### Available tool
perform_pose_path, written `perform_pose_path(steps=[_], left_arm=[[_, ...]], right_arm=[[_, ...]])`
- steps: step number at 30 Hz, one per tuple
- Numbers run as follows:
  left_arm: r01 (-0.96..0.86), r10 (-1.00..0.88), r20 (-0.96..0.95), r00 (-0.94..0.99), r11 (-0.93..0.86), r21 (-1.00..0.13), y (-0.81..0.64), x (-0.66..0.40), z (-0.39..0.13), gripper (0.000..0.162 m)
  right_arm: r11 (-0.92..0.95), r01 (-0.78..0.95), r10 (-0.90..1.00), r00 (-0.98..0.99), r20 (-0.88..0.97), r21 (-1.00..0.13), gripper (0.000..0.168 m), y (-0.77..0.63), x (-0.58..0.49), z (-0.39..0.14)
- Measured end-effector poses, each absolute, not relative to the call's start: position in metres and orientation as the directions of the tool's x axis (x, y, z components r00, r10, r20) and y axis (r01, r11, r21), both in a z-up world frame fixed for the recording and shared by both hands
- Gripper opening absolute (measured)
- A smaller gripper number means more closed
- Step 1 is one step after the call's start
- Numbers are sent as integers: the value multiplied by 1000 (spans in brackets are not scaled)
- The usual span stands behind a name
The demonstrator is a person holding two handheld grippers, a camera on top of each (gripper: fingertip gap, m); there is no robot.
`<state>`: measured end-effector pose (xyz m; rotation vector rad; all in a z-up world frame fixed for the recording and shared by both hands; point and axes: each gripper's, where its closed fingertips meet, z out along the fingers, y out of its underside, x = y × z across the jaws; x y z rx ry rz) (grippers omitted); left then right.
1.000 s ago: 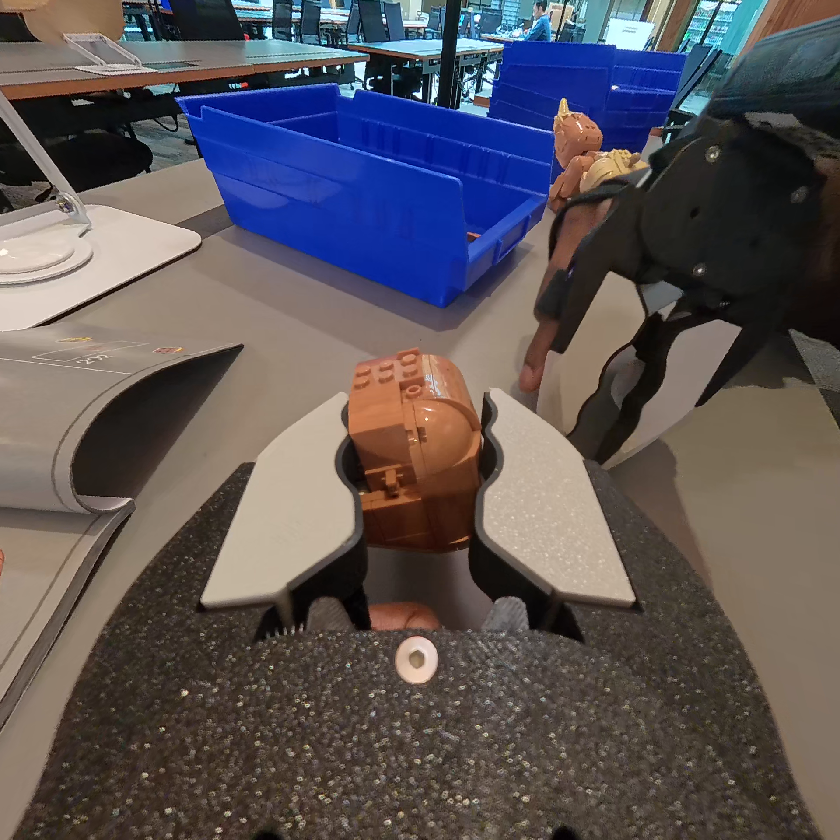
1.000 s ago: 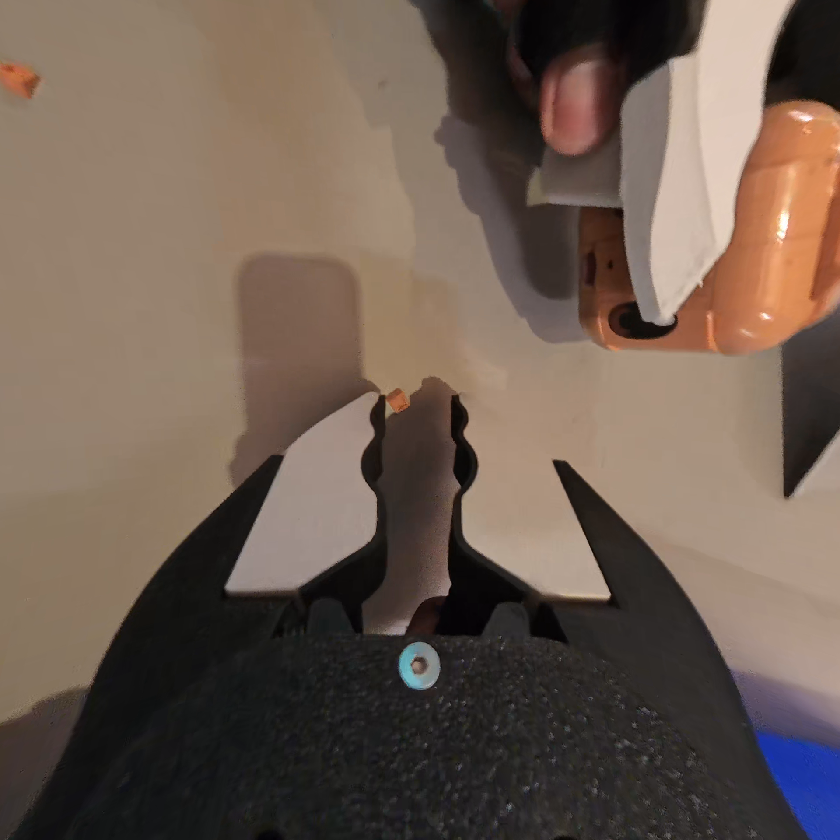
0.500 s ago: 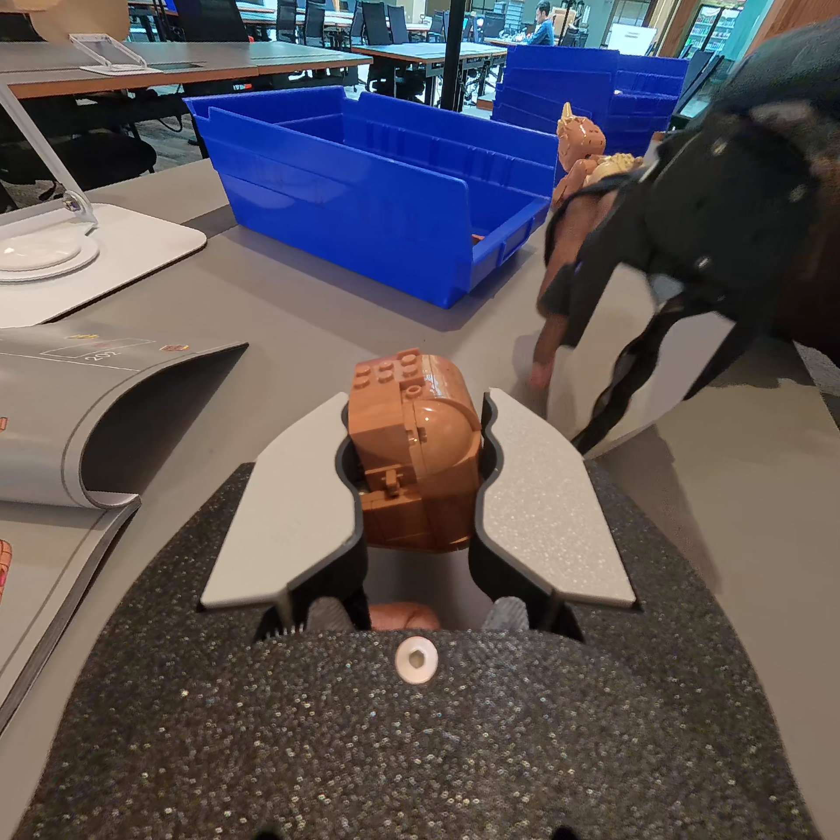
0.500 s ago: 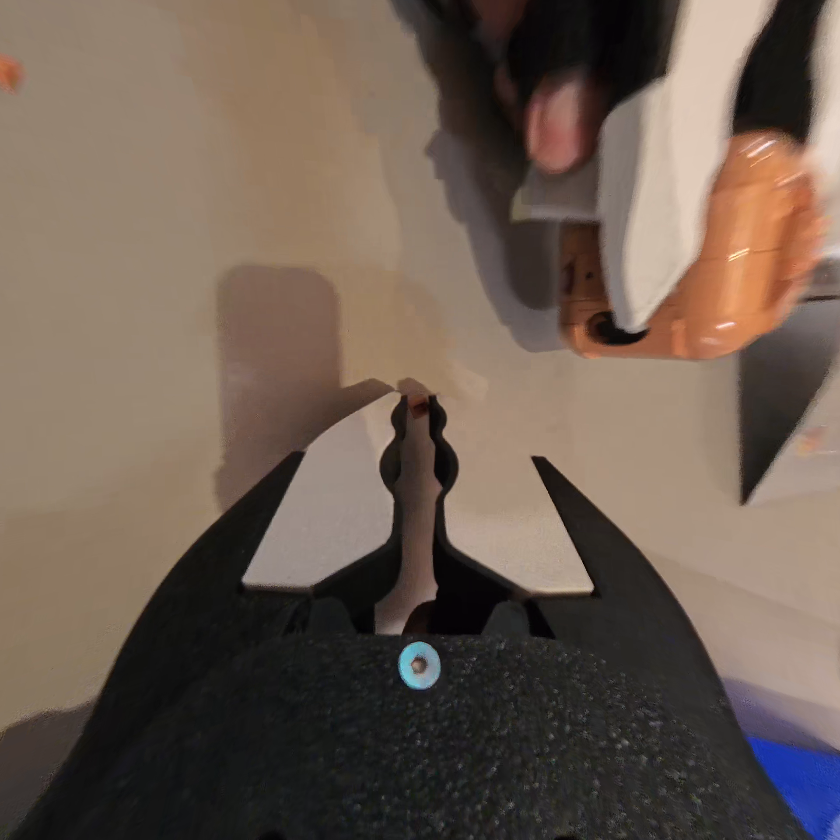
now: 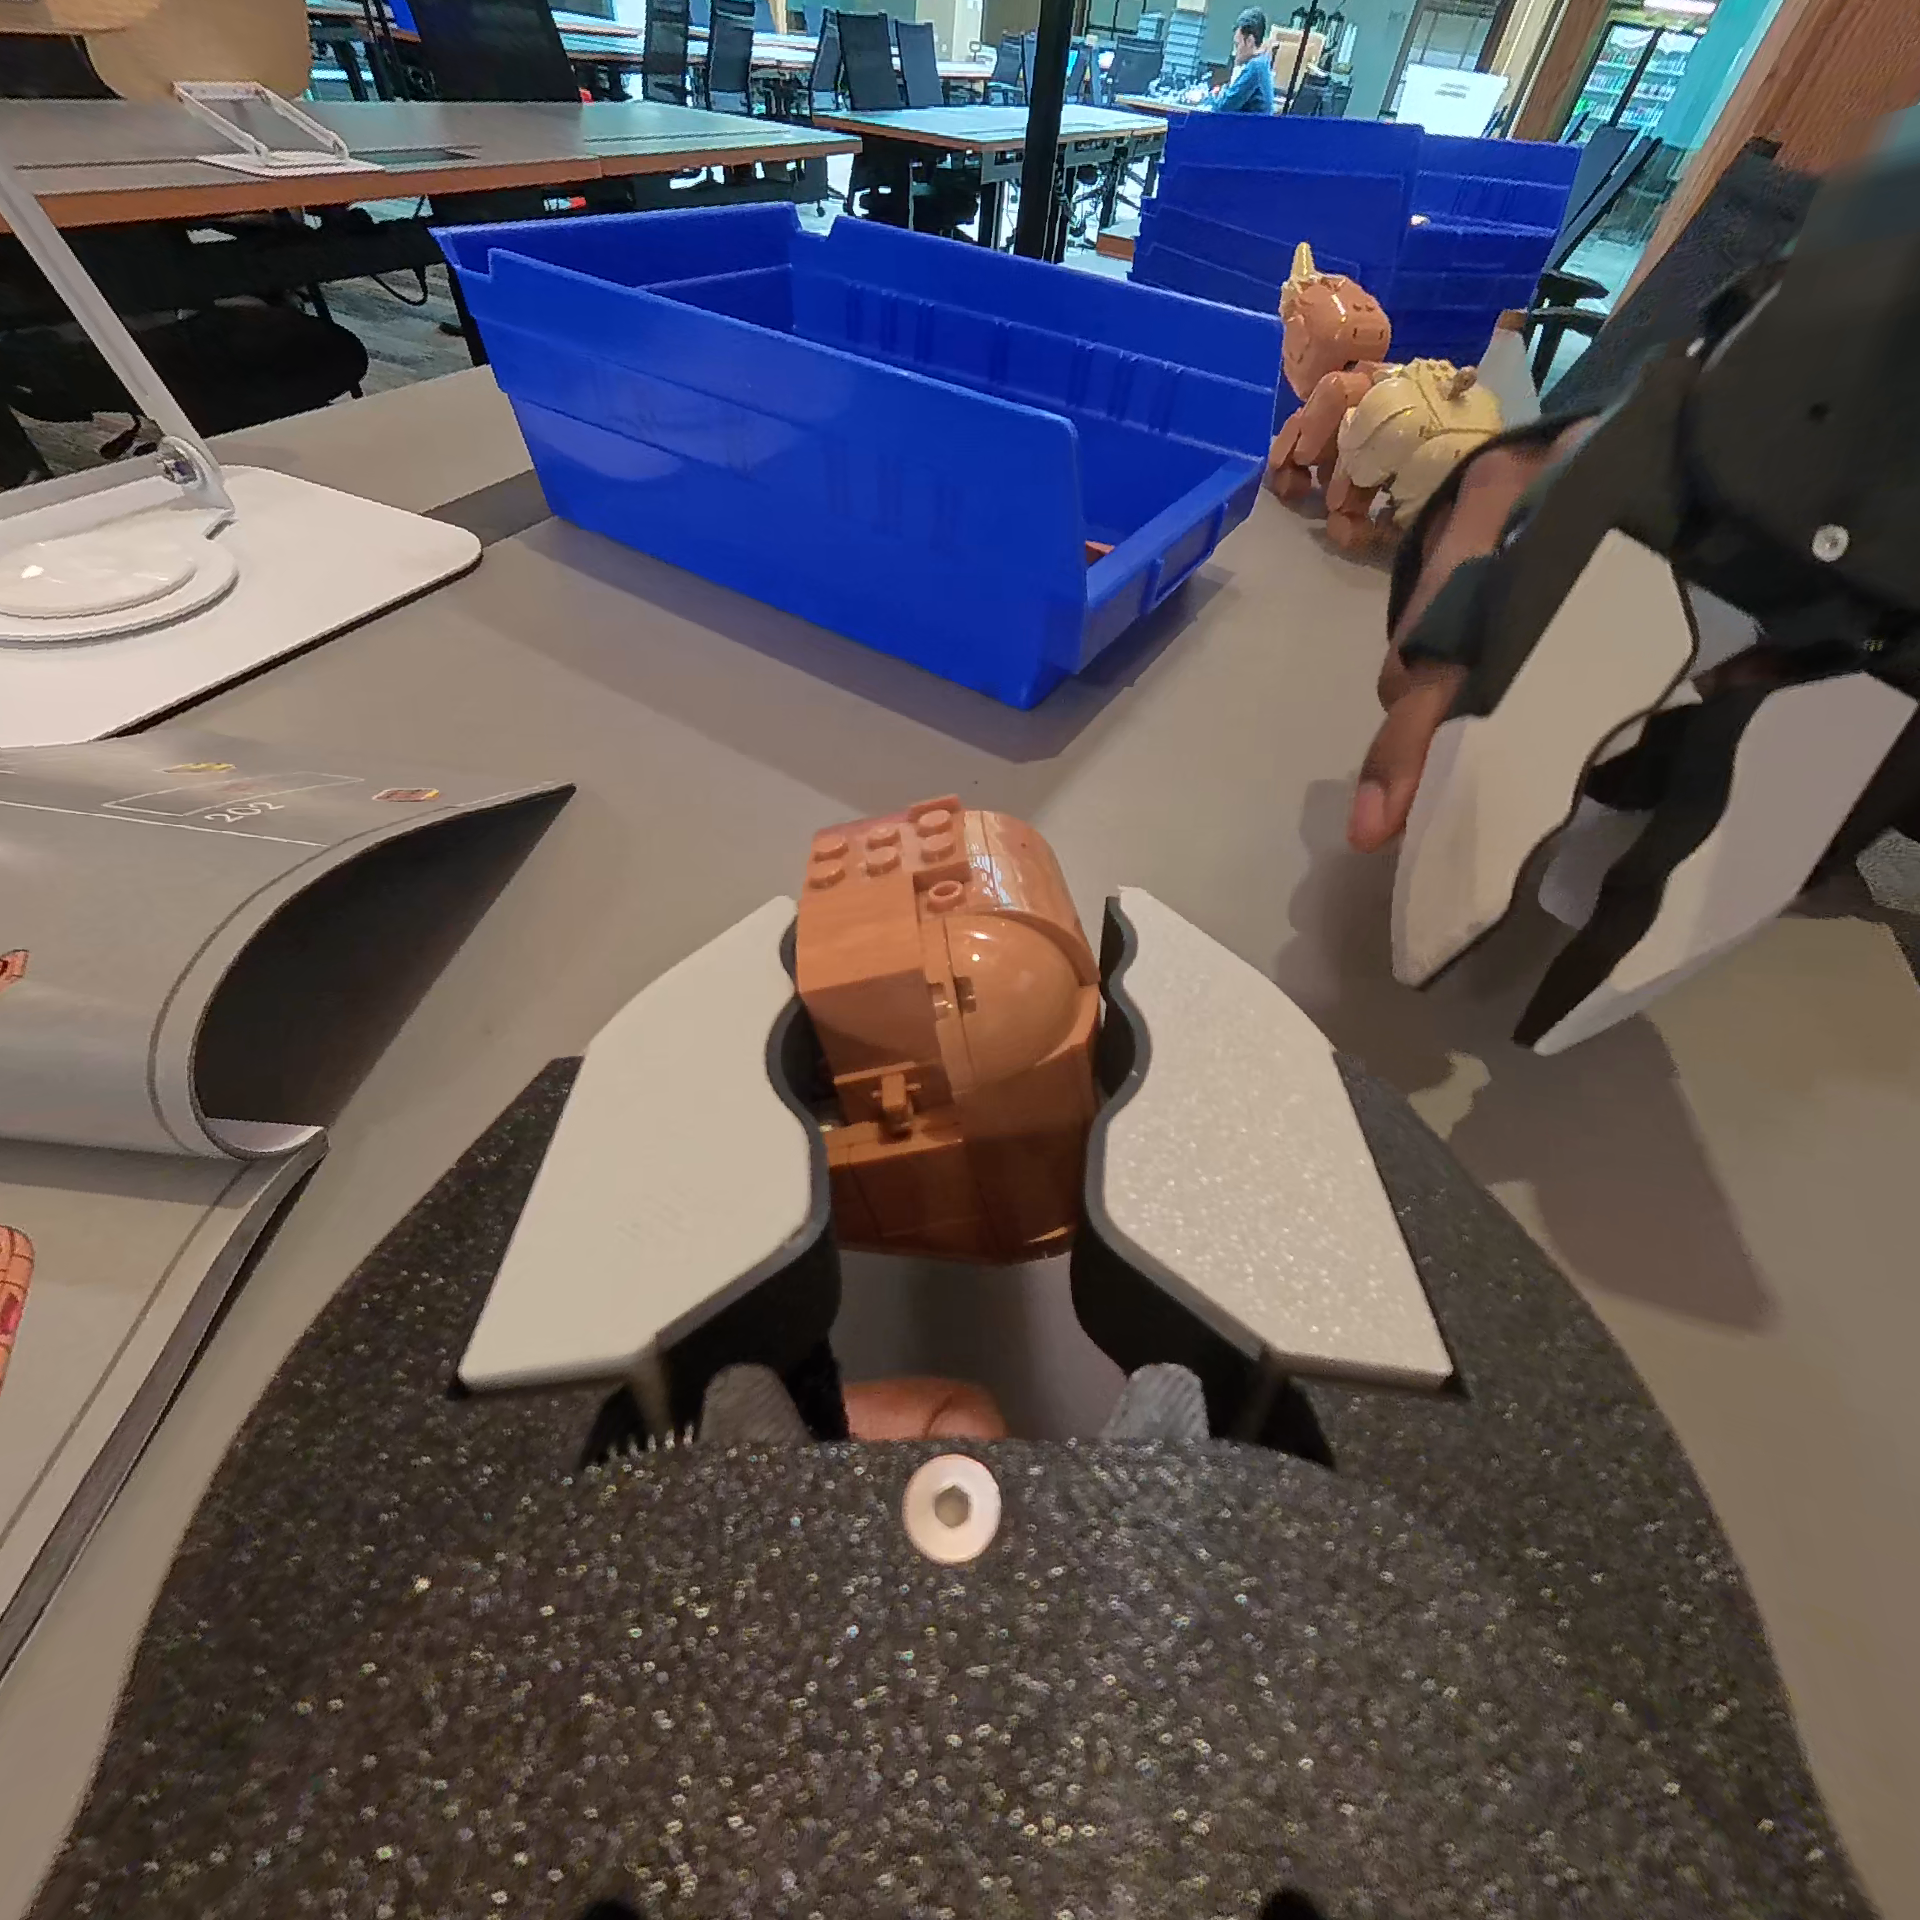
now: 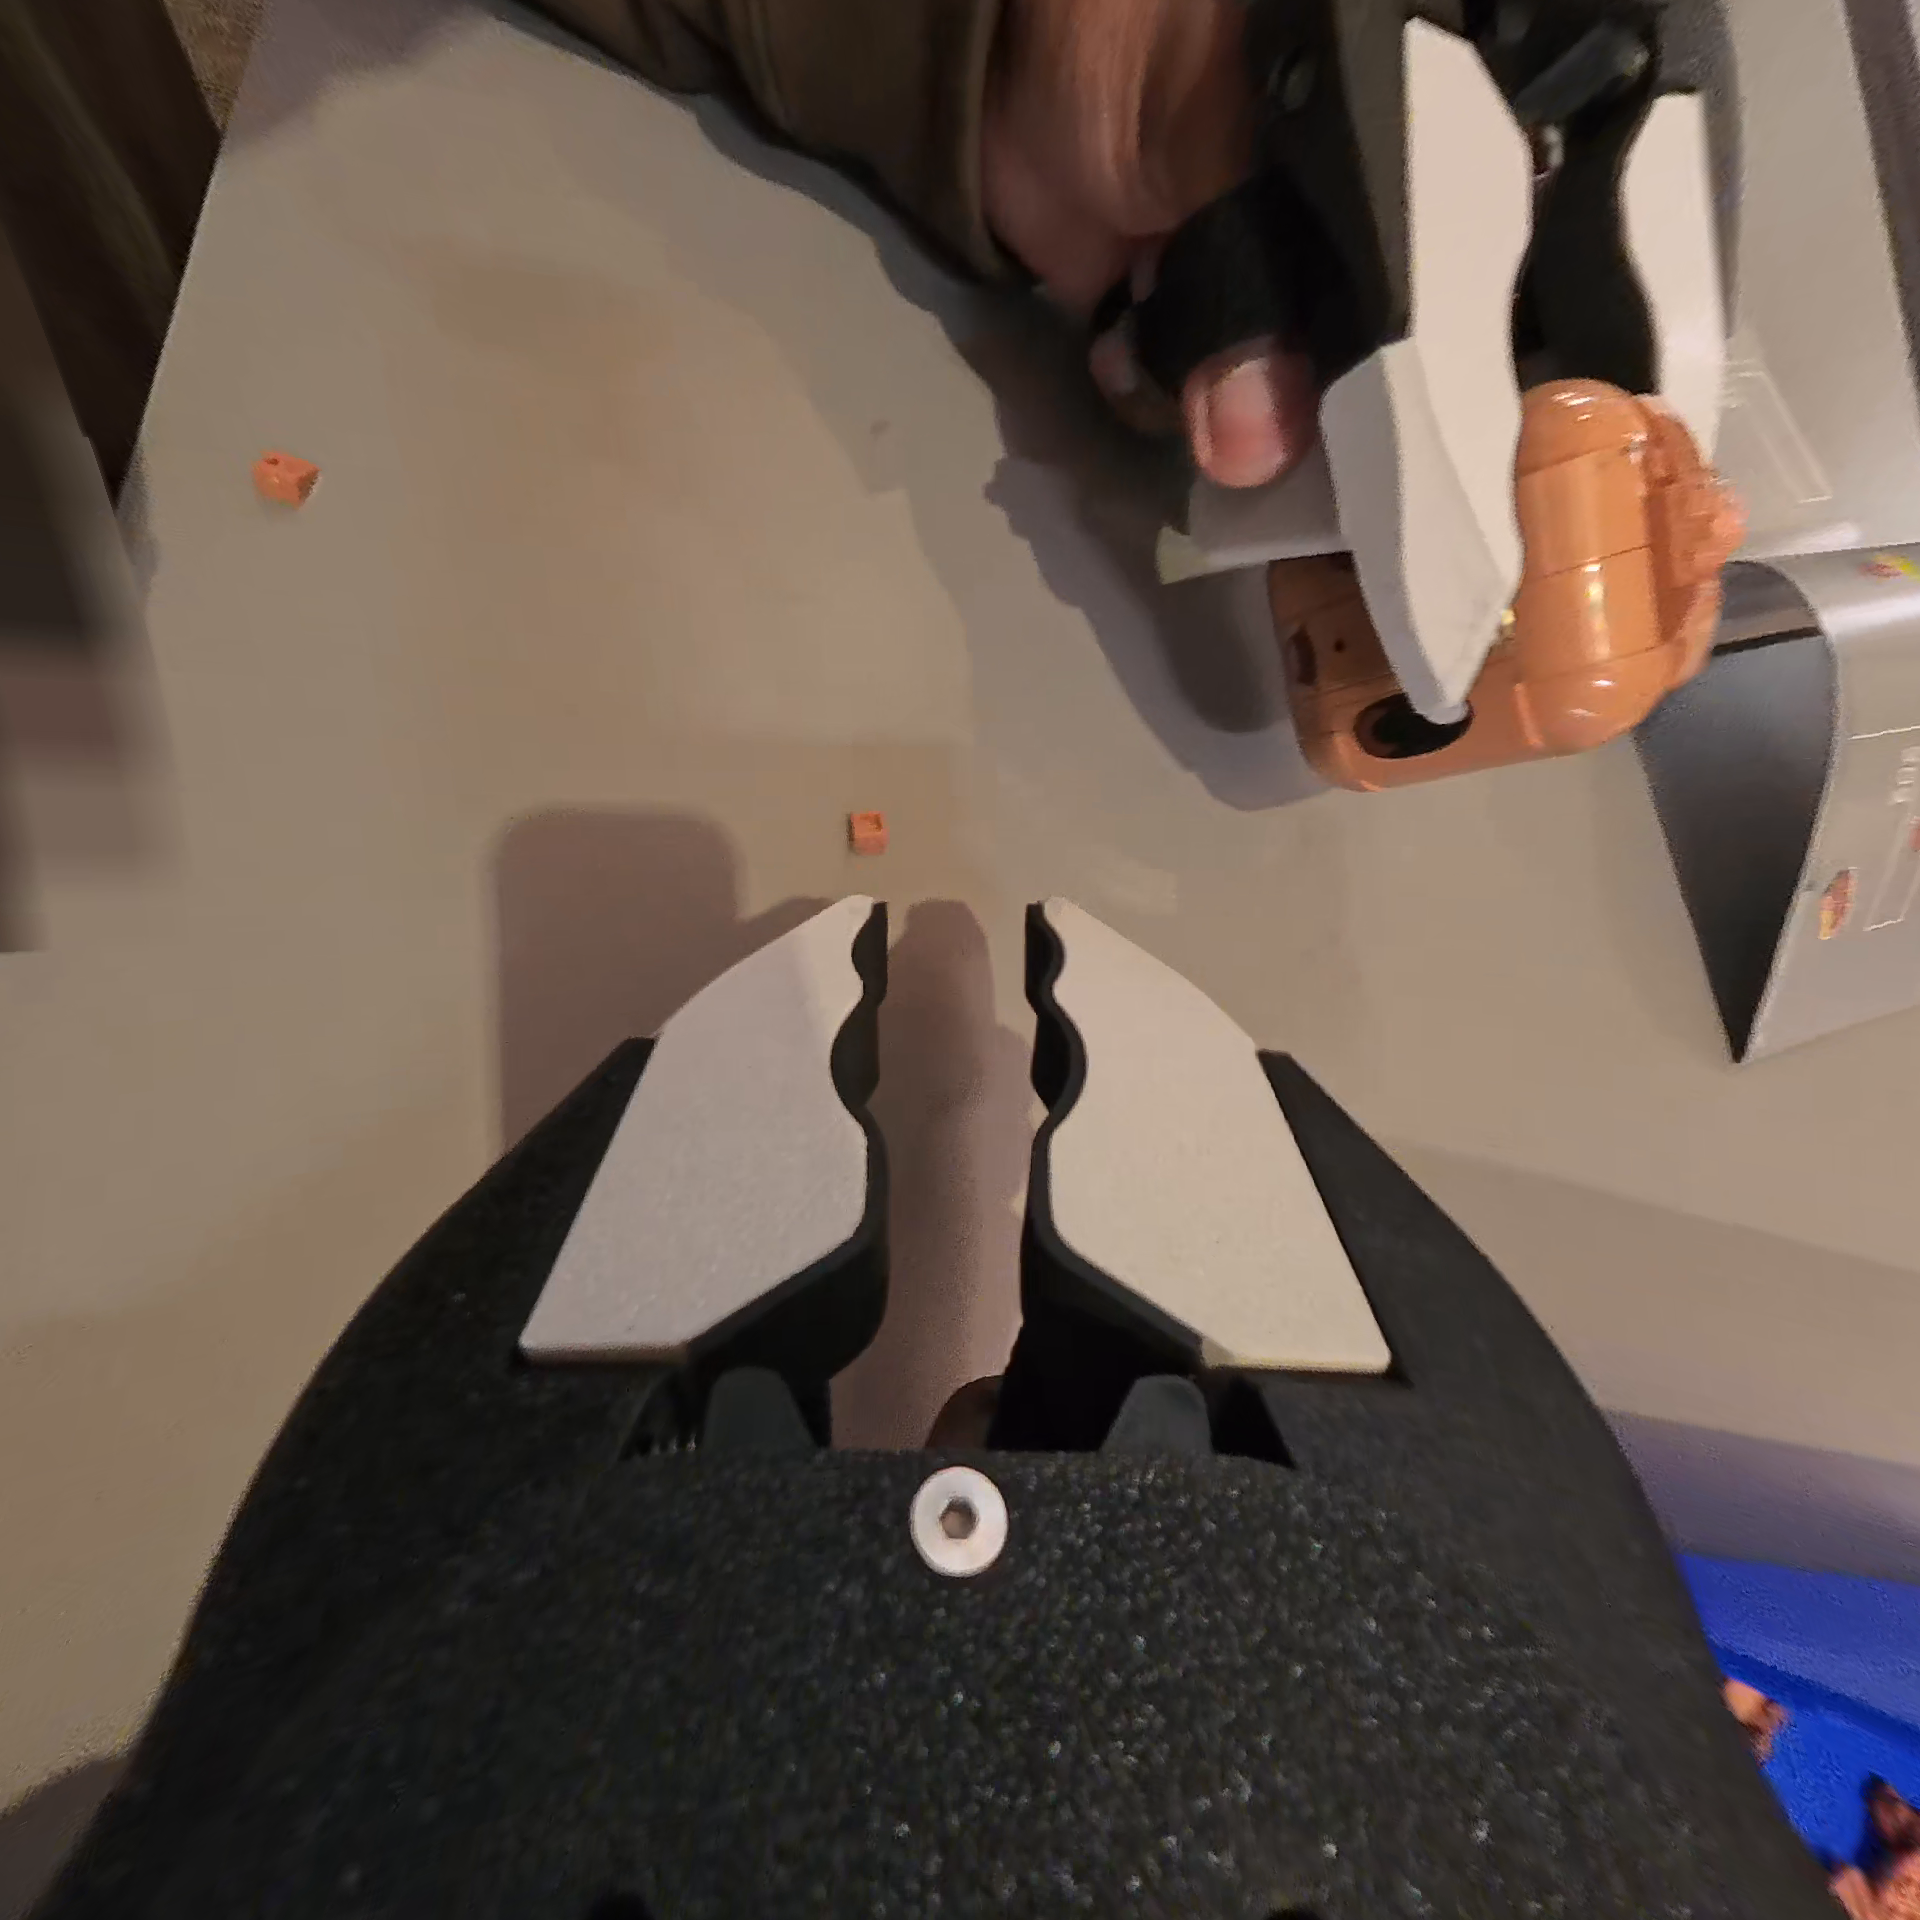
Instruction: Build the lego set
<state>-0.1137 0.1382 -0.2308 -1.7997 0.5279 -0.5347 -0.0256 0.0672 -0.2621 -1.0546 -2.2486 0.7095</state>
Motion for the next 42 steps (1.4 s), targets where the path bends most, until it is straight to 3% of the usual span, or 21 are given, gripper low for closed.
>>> perform_pose_path(steps=[9, 13, 16, 18, 21, 26, 42], left_arm=[[-94, -599, 90, 796, -269, -959, 138, -113, -231, 52], [-93, -599, 89, 796, -266, -960, 137, -113, -230, 52], [-93, -599, 89, 796, -265, -960, 137, -113, -230, 52], [-92, -600, 90, 795, -266, -960, 137, -113, -230, 52], [-93, -599, 89, 796, -266, -959, 137, -113, -230, 52], [-90, -596, 91, 798, -266, -960, 138, -113, -230, 52], [-40, -540, 112, 834, -261, -965, 142, -132, -221, 52]], right_arm=[[510, 602, 822, -551, 142, -615, 23, 46, -42, -297], [458, 638, 833, -551, 48, -618, 8, 42, -43, -301], [517, 610, 835, -515, 195, -601, 8, 59, -50, -293], [495, 516, 845, -472, 250, -700, 8, 63, -58, -262], [424, 404, 868, -436, 237, -811, 26, 66, -58, -222], [435, 458, 872, -428, 237, -775, 32, 77, -47, -232], [417, 572, 892, -405, 199, -706, 23, 45, -98, -277]])
